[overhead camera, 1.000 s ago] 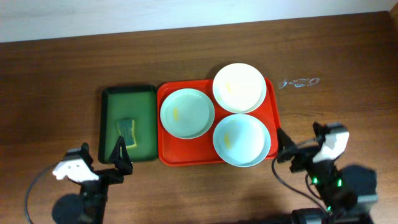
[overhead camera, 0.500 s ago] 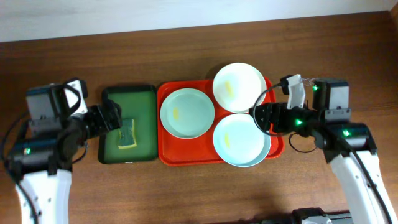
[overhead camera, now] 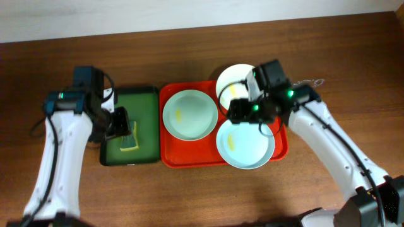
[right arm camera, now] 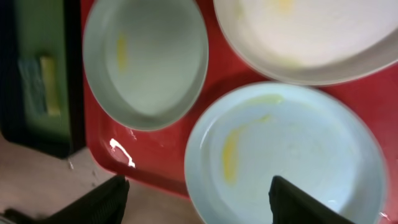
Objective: Clean dirty plates on tray and stack at the side
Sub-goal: 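Move left gripper to the sponge and right gripper to the light-green plate rim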
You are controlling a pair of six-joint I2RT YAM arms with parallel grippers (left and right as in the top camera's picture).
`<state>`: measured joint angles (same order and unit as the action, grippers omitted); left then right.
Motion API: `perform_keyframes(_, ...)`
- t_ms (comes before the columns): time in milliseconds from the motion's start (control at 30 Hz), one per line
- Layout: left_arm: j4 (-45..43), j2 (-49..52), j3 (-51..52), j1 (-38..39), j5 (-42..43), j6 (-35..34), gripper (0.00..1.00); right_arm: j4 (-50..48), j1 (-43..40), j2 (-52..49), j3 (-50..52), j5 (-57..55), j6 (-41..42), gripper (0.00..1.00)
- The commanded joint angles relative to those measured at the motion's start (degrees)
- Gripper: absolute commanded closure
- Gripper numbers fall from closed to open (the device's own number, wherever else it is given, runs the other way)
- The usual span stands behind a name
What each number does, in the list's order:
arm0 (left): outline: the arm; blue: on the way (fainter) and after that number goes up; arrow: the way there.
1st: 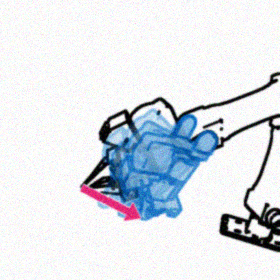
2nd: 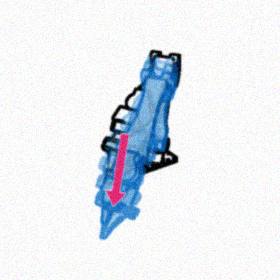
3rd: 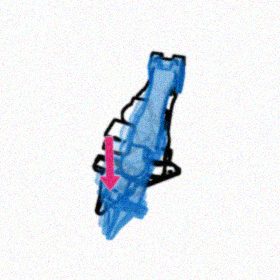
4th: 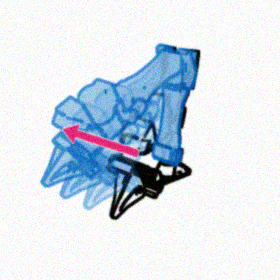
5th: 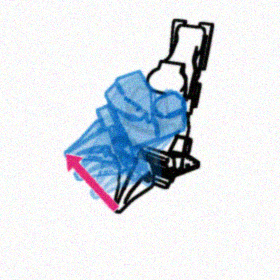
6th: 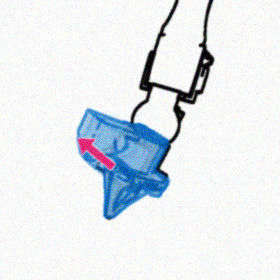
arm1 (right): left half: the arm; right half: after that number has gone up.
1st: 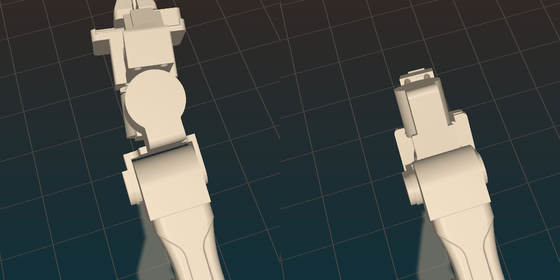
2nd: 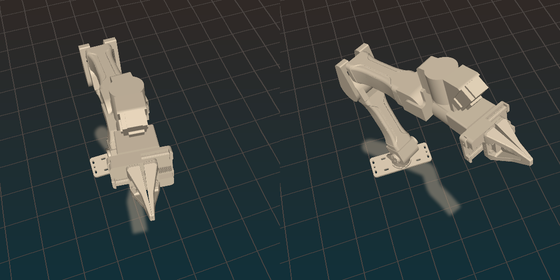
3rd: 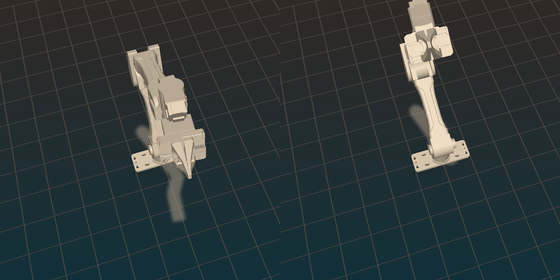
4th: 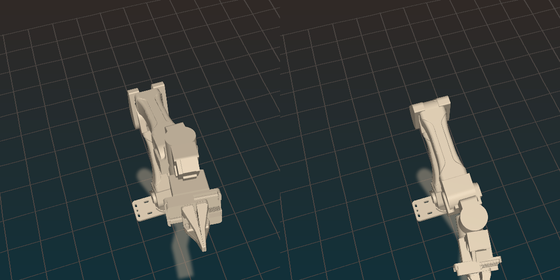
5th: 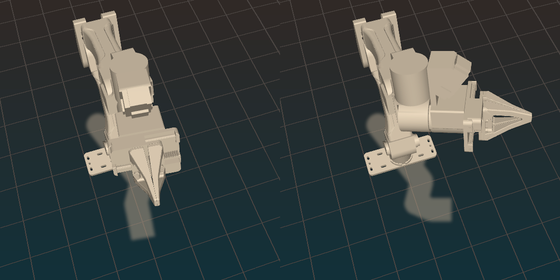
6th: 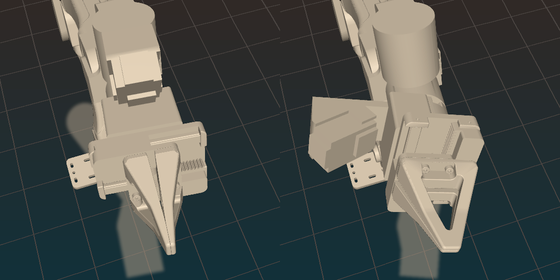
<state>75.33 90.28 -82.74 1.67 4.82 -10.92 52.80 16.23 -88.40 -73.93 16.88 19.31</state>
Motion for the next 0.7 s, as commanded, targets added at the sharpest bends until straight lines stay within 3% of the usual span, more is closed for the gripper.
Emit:
perform_keyframes(0, 4.66, 7.21, -7.48, 1.86, -2.1, 0.33, 0.37, 2.73, 0.33, -2.43, -7.3, -2.4, 0.46, 0.25)
perform_keyframes(100, 4.0, 7.85, -7.41, 2.29, -2.1, 0.31, 0.21, 2.93, 0.33, -4.33, -6.84, -2.36, -1.55, 0.17)
perform_keyframes(133, 3.78, 7.85, -7.41, 2.32, -2.08, 0.28, 0.18, 2.64, 0.33, -5.01, -6.82, -2.34, -1.92, 0.04)
perform_keyframes(167, 3.76, 7.87, -7.41, 2.32, -2.08, 0.28, 0.18, 2.01, 0.33, -5.73, -6.78, -2.36, -1.92, 0.01)
perform_keyframes(400, 3.15, 7.87, -7.41, 2.32, -2.08, 0.28, 0.12, -2.1, 0.33, -8.76, -6.69, -2.4, -1.9, 0.0)
perform_keyframes(467, 2.97, 7.87, -7.41, 2.32, -2.08, 0.28, 0.12, -3.26, 0.33, -10.21, -6.64, -2.64, -1.9, 0.37)
perform_keyframes(533, 2.95, 7.87, -7.41, 2.32, -2.08, 0.28, 0.12, -4.31, 0.33, -11.58, -6.64, -2.6, -1.88, 0.52)
perform_keyframes(667, 2.75, 7.87, -7.41, 2.32, -2.08, 0.28, 0.12, -5.92, 0.33, -15.69, -6.62, -2.6, -1.9, 0.49)
